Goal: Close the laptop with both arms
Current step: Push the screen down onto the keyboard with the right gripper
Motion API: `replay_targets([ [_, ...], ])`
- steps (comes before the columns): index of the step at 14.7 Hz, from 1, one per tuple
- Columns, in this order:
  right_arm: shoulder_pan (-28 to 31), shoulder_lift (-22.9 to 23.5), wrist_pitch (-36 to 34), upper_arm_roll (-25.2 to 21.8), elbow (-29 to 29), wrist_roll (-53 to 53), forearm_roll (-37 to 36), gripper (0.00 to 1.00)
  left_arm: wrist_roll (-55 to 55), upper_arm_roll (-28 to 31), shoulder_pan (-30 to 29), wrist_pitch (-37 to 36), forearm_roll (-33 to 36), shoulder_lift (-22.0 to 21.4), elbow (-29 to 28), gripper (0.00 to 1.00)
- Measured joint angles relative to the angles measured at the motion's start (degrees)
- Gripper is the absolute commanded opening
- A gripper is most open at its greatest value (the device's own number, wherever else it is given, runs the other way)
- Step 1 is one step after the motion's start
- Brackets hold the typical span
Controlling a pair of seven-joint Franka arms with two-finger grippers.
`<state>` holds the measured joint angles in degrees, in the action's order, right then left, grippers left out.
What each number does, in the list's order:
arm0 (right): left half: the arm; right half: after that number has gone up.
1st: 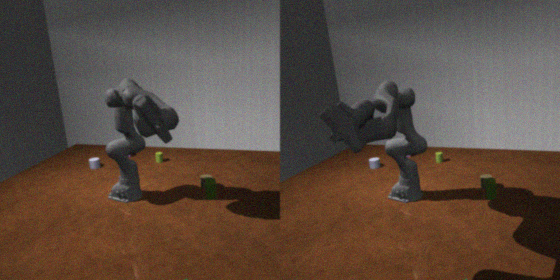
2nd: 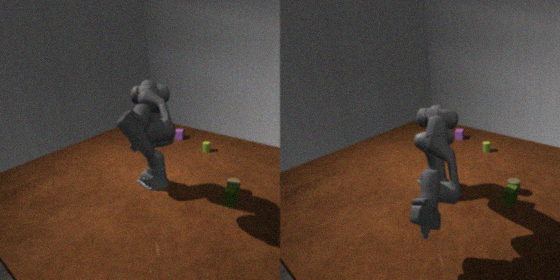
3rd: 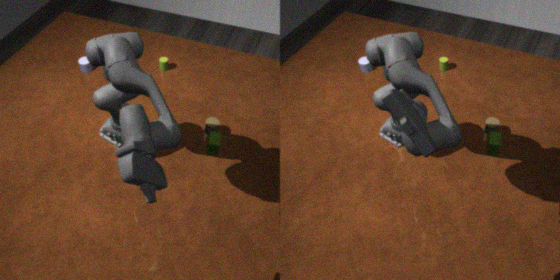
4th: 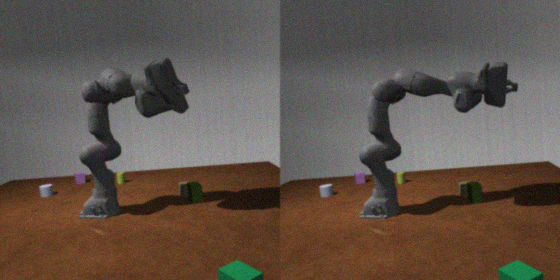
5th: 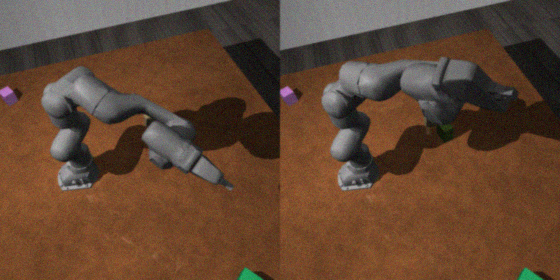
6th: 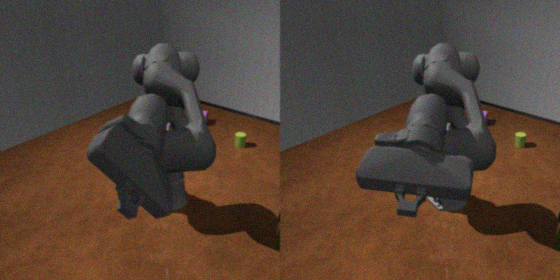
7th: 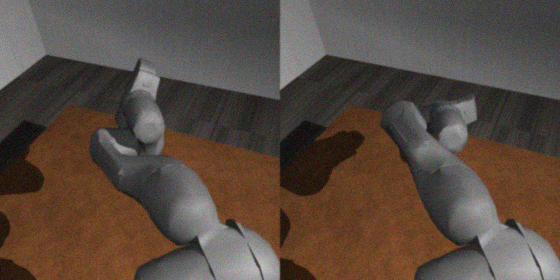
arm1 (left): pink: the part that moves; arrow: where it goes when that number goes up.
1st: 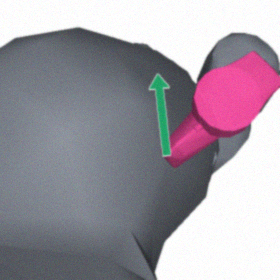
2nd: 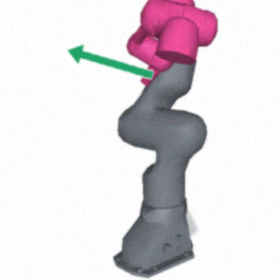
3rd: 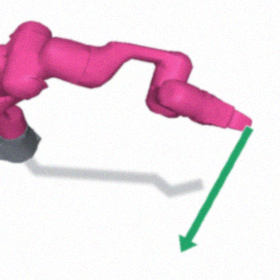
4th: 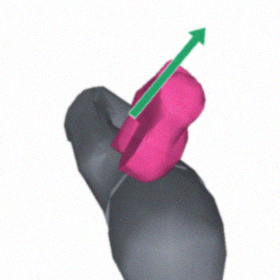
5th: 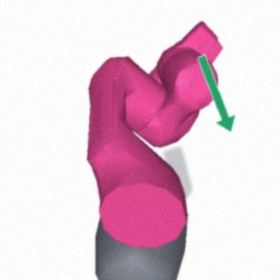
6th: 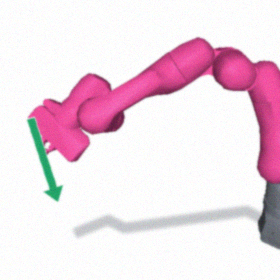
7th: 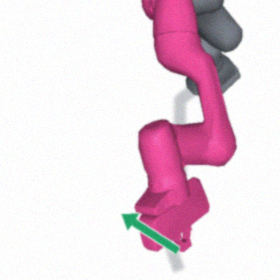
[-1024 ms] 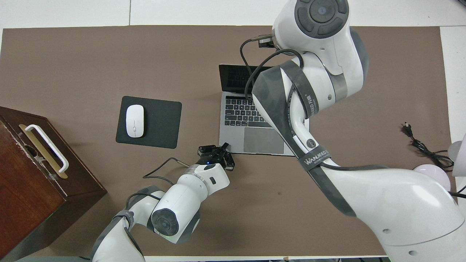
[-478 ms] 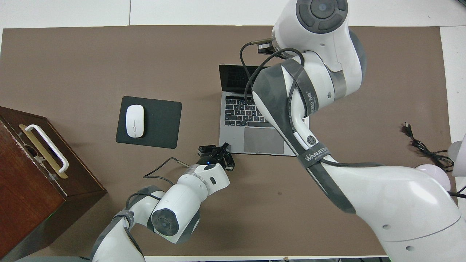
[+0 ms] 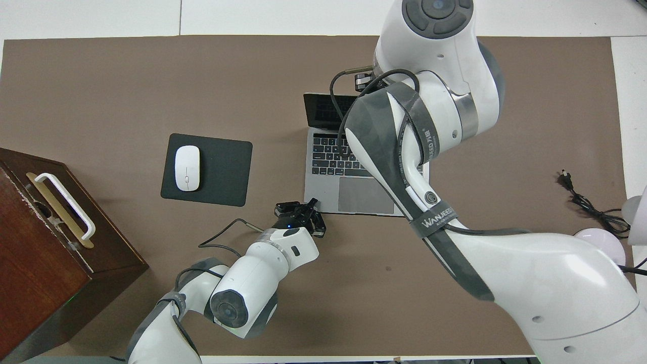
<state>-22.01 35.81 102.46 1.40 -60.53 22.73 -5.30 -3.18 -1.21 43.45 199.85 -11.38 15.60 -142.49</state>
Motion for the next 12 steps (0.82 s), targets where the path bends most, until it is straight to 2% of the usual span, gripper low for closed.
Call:
replay_targets([
  [5, 0.32, -0.01, -5.13, 1.2, 0.51, 0.0, 3.22, 0.0, 0.0, 0.0, 0.0, 0.0, 0.03, 0.01, 0.01, 0.0],
  [12, 3.57, -0.1, -9.0, 1.58, 0.72, -0.05, 9.81, 0.0, 0.0, 0.0, 0.0, 0.01, 0.03, 0.03, 0.02, 0.0],
])
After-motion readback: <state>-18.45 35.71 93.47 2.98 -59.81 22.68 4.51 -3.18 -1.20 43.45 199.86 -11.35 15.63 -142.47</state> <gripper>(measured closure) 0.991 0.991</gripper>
